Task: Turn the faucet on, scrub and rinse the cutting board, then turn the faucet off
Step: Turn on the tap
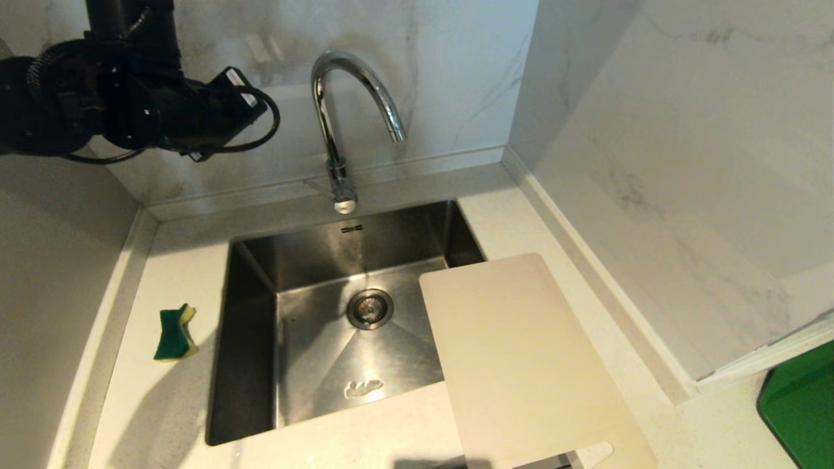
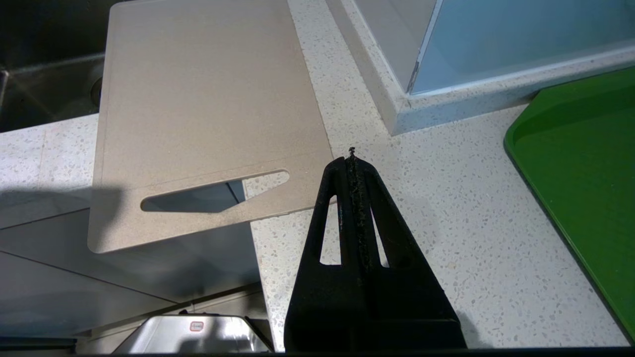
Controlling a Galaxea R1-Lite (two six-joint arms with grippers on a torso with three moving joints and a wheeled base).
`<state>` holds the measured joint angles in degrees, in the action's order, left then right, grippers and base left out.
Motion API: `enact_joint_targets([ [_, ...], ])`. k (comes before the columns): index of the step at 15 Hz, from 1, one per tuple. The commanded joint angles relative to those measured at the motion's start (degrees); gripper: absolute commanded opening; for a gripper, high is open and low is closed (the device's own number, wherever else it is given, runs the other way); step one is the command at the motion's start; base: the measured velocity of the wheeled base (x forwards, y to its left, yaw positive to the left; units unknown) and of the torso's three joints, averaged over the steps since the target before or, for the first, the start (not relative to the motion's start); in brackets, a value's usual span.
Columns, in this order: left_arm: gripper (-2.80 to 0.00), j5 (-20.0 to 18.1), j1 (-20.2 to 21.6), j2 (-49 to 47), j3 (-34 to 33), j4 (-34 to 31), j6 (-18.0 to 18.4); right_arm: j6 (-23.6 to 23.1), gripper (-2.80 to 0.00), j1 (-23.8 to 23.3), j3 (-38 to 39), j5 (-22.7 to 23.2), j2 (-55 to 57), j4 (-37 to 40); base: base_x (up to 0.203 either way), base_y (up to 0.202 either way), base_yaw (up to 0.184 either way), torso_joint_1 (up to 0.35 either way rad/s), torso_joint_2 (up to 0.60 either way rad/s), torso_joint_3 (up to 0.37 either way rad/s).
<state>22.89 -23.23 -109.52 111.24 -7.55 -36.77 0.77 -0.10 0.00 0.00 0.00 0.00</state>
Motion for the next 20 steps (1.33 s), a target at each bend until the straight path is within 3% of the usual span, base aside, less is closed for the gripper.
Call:
enact_joint_targets([
  [1,-2.80,0.37,-0.44,-4.76,0.20,3.02,-0.23,0.02,-2.80,0.01,0.00,0.00,0.00,0.00,0.000,0.000,0.000,0.000,0.00,0.000],
  [3,-2.80,0.39,-0.65,-6.21,0.34,5.10,-0.28,0.02,-2.80,0.01,0.00,0.00,0.00,0.00,0.000,0.000,0.000,0.000,0.00,0.000],
  [4,0.00,0.32,-0.67,-6.58,0.30,6.01,-0.49,0.02,-2.80,0.01,0.00,-0.08,0.00,-0.02,0.000,0.000,0.000,0.000,0.00,0.000],
  [7,0.00,0.68,-0.81,-6.93,0.32,9.20,-1.89,0.02,-2.80,0.01,0.00,0.00,0.00,0.00,0.000,0.000,0.000,0.000,0.00,0.000],
  [10,0.00,1.97,-1.69,-7.19,0.29,9.38,-6.62,0.02,-2.80,0.01,0.00,0.00,0.00,-0.02,0.000,0.000,0.000,0.000,0.00,0.000],
  [13,0.00,6.96,-2.16,-9.77,0.71,9.71,-7.63,0.02,-2.80,0.01,0.00,0.00,0.00,0.00,0.000,0.000,0.000,0.000,0.00,0.000],
  [17,0.00,11.79,-3.37,-13.17,1.44,13.07,-5.44,0.02,-2.80,0.01,0.00,0.00,0.00,0.00,0.000,0.000,0.000,0.000,0.00,0.000],
  [20,0.00,18.04,-4.49,-16.63,1.44,19.74,0.42,0.02,-2.80,0.01,0.00,0.00,0.00,0.00,0.000,0.000,0.000,0.000,0.00,0.000],
])
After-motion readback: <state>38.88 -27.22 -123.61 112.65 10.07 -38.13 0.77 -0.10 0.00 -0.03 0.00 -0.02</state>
